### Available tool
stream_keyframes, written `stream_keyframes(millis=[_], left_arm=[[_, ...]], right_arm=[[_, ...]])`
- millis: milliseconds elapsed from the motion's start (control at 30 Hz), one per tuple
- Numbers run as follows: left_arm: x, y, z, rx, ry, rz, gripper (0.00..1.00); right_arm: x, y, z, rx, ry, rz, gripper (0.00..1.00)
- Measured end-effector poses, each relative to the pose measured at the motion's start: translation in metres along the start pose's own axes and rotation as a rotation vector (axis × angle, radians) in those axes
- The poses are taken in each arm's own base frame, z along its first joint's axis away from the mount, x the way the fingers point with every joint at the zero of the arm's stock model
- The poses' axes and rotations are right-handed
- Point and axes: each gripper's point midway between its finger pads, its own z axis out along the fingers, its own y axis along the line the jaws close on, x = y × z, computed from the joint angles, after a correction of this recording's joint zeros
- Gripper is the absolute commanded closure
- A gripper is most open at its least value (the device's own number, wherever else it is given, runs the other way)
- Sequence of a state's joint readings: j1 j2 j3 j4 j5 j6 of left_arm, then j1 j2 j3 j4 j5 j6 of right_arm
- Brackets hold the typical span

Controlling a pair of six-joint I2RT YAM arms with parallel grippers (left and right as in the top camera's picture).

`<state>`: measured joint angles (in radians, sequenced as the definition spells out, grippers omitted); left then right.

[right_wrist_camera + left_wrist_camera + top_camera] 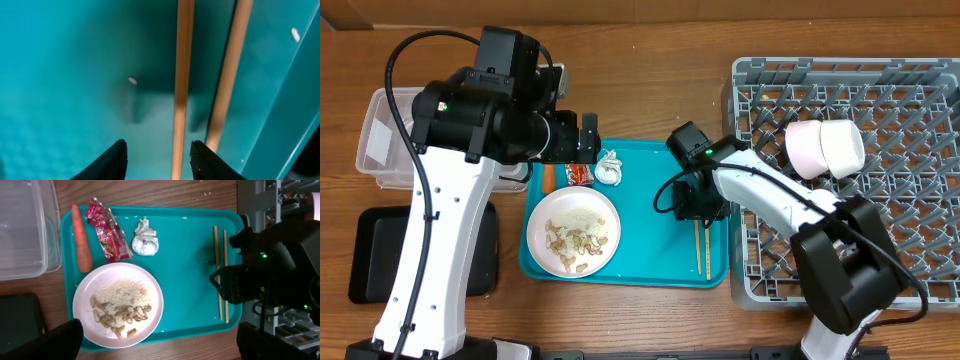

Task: Sort waste into correct bins and load items into the dishwasher
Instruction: 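Reach the right gripper to the chopsticks on the teal tray and grasp them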

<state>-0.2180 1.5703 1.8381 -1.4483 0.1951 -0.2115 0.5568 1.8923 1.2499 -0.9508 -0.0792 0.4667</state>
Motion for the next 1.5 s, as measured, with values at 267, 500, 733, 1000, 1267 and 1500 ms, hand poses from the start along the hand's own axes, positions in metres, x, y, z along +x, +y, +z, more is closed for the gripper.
stream_keyframes(millis=[267, 500, 733, 1000, 1267, 1500], left_arm=[[0.0, 0.002, 0.0, -0.013, -0.002, 0.0, 0.0], [0.0, 0.002, 0.0, -0.014, -0.002, 0.0, 0.0], [0.0, 0.002, 0.0, -0.014, -0.002, 0.0, 0.0], [0.0, 0.003, 0.0, -0.015, -0.001, 0.0, 0.0], [0.0, 0.003, 0.0, -0.017, 0.0, 0.0, 0.0], [0.0, 0.003, 0.0, -0.017, 0.0, 0.0, 0.0]], right_arm=[[-0.004, 0.0, 0.012, 0.01, 0.004, 0.01, 0.84], [-0.002, -0.001, 0.014, 0.012, 0.018, 0.013, 0.96], [0.0, -0.001, 0.0, 0.003, 0.003, 0.01, 0.96], [-0.008, 0.015, -0.093, -0.125, -0.212, -0.026, 0.96], [0.004, 0.013, -0.173, -0.213, -0.419, -0.08, 0.96], [0.008, -0.02, -0.183, -0.061, -0.473, -0.063, 0.96]])
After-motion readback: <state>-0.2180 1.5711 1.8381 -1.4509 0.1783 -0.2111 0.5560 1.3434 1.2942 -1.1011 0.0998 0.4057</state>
